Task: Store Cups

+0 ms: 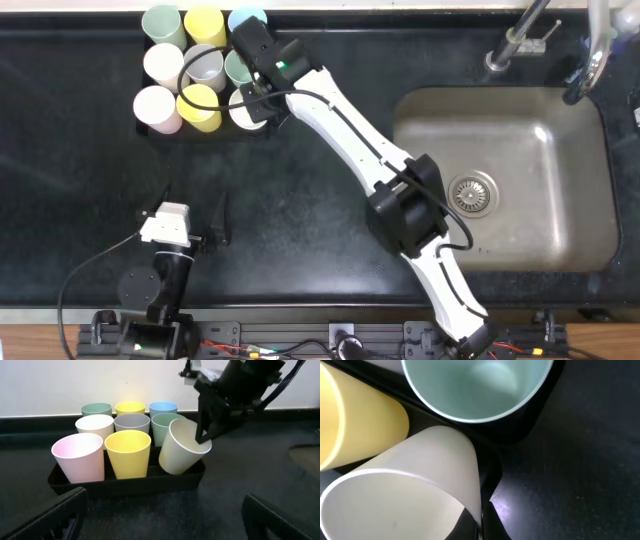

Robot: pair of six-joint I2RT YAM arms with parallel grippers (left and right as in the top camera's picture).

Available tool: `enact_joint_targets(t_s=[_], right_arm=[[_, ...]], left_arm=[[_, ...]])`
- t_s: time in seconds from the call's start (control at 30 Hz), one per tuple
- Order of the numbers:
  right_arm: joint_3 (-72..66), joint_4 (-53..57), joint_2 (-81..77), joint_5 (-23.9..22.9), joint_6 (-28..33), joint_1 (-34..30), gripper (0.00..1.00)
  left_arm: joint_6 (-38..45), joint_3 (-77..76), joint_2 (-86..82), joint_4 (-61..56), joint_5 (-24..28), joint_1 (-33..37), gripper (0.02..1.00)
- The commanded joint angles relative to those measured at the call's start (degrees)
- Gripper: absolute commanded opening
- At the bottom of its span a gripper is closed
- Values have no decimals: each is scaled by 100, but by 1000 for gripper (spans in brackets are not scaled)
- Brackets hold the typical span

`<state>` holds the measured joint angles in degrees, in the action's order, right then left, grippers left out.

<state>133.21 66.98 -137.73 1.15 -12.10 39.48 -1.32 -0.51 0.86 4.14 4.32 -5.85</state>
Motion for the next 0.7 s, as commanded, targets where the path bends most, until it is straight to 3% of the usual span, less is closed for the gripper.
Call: enact_joint_targets(t_s=[0.03, 0.13, 0.4, 0.7], right_arm=[[195, -42, -15, 61, -81, 26, 42], [195, -39, -15, 76, -83, 24, 58], [197, -37, -7, 243, -81, 24, 213], [197, -37, 289, 264, -76, 26, 290]], left_arm=[[-17, 4, -52, 22, 57, 37, 1000], [-20, 4, -52, 22, 57, 37, 1000], [-17, 4, -52, 22, 57, 37, 1000], [-17, 4, -52, 22, 57, 37, 1000]])
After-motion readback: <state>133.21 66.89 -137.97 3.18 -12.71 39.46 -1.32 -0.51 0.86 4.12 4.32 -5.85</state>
